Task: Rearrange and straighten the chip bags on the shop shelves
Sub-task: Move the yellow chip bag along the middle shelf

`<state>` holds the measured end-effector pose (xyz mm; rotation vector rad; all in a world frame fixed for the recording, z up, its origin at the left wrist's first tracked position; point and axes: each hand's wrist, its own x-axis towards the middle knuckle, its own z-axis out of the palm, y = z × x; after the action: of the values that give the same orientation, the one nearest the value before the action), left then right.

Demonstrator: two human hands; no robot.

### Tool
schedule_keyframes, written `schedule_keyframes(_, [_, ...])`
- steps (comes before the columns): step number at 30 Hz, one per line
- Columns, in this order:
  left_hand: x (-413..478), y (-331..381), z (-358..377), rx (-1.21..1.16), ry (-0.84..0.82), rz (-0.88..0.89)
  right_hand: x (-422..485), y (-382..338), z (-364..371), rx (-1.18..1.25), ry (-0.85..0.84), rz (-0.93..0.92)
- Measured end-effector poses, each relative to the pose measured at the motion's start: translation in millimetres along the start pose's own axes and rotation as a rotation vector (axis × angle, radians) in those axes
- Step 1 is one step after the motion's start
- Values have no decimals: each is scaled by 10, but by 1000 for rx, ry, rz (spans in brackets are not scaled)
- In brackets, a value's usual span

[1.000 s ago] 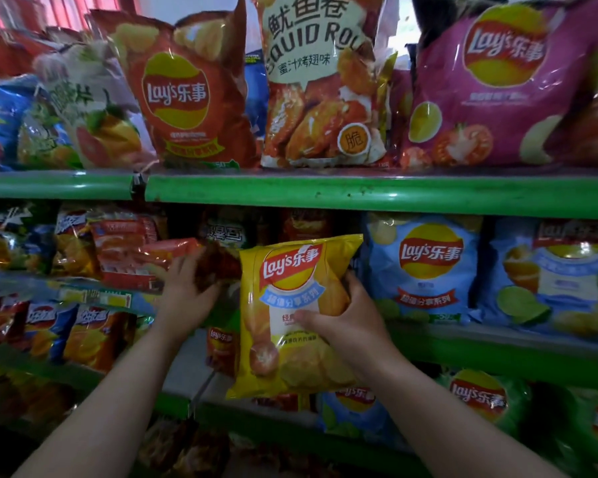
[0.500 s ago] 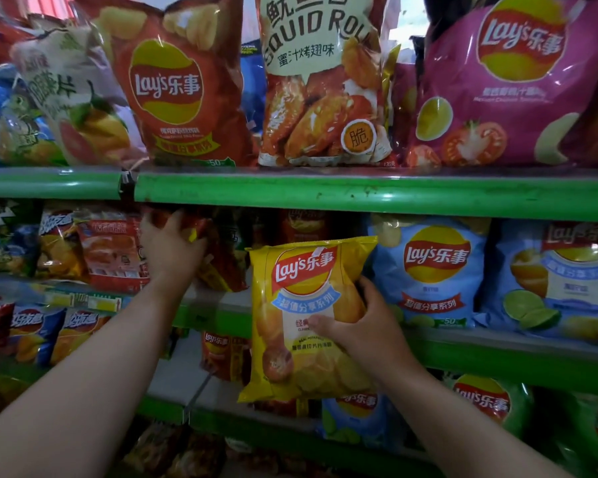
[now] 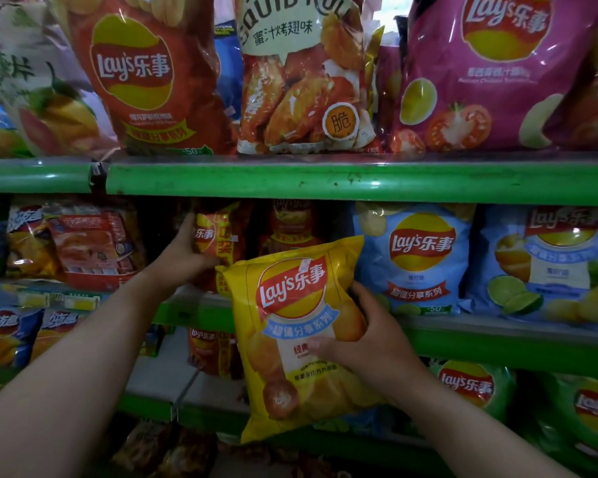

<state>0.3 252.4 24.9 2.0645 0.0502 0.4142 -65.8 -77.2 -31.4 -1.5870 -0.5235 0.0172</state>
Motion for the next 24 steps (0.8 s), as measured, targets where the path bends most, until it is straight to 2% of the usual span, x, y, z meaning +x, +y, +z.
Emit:
schedule_keyframes(5, [19,-77,283,33,154,55,-102,19,-124,32,-18,29])
schedule_keyframes(9, [81,63,675,93,198,163,-182,35,-243,55,-19,24])
schedule_keyframes(13, [140,170,1048,102,342,154,-252,21,-396,62,26,24])
schedule_keyframes(21, [259,206,1258,175,323,60,-325,70,-569,79,29,-6])
schedule_keyframes(24, [250,160,1184,113,292,31,-343,103,-564,74,38,-5])
